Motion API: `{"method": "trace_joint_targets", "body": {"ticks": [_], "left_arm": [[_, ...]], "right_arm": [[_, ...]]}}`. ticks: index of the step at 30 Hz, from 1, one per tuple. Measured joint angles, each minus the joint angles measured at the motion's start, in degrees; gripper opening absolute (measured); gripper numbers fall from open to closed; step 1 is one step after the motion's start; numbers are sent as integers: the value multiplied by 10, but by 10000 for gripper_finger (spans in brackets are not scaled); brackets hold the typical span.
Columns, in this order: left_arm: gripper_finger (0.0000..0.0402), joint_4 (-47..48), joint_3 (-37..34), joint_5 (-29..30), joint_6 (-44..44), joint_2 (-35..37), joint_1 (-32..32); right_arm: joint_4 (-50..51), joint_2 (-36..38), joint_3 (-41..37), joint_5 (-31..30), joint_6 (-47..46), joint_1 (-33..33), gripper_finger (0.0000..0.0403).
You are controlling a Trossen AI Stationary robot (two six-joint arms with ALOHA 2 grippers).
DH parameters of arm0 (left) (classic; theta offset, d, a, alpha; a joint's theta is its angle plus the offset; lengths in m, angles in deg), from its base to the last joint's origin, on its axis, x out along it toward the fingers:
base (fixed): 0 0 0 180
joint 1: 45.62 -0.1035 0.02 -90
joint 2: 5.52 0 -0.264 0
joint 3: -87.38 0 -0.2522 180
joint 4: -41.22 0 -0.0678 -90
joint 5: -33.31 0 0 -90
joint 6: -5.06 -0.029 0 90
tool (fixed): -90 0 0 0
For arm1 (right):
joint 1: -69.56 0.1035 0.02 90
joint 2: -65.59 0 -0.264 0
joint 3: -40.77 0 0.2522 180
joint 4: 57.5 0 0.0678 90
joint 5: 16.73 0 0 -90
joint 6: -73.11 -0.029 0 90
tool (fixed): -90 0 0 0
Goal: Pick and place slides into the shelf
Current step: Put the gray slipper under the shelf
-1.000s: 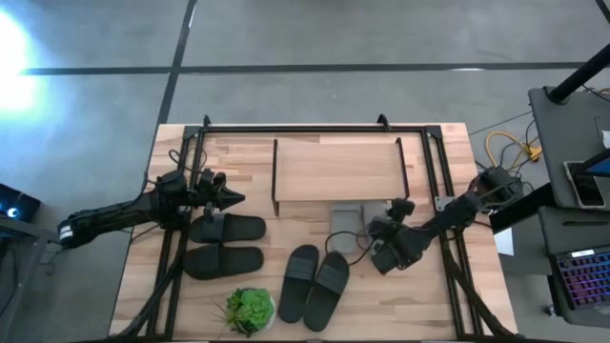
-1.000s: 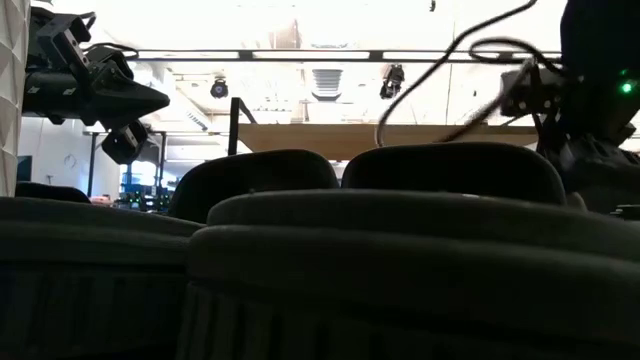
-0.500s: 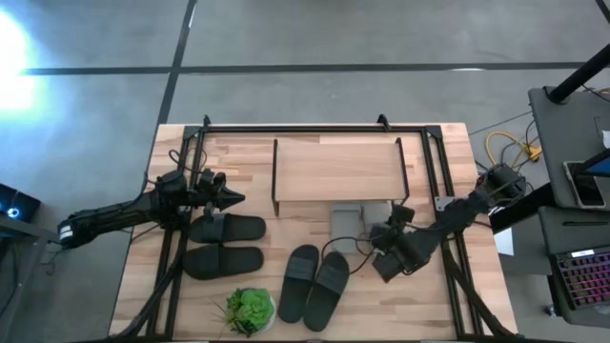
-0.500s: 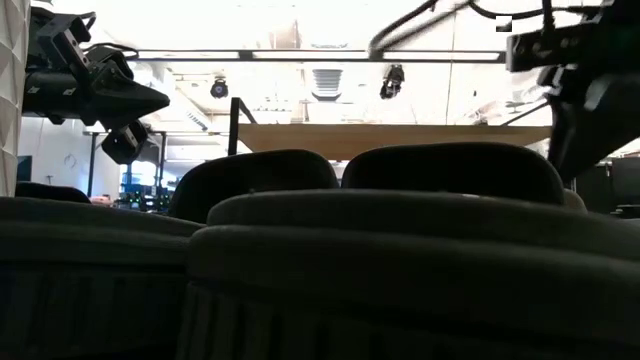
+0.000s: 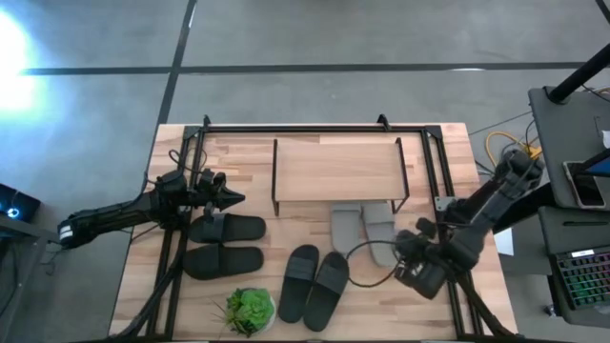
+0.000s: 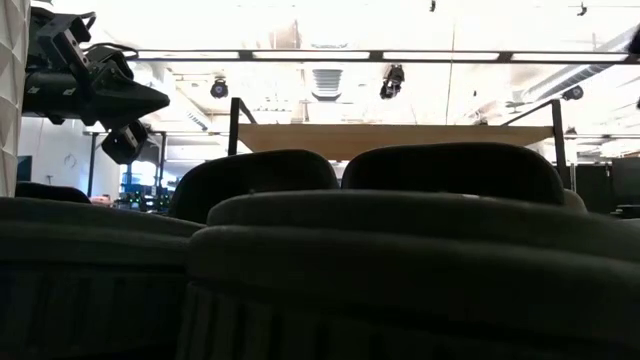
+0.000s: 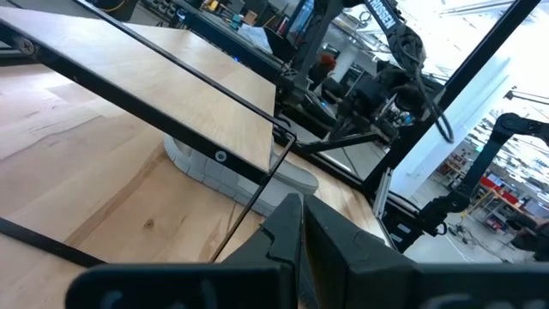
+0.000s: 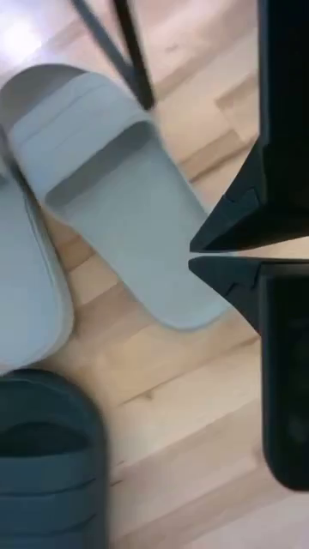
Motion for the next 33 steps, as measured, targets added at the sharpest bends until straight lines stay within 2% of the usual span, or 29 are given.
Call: {"method": "trace_joint_targets", "body": {"ticks": [2,6,13,17,22,27,33], "left_arm": [[2,0,0,0,0,0,0],[2,0,0,0,0,1,0],[2,0,0,0,0,0,0],[2,0,0,0,0,0,0],[2,0,0,0,0,0,0],[2,0,0,0,0,0,0],[2,-1,0,0,0,1,0]], "right_arm": [[-6,1,-5,-11,-53,14,13],[-16,-8,-13,25,-125,26,11],[-19,-47,-17,49,-279,43,13],[-11,-78,-17,127,-296,44,13],[-43,-101,-17,168,-330,46,13],[-86,-99,-16,157,-304,46,13],[-88,-93,3,73,-274,48,12]]}}
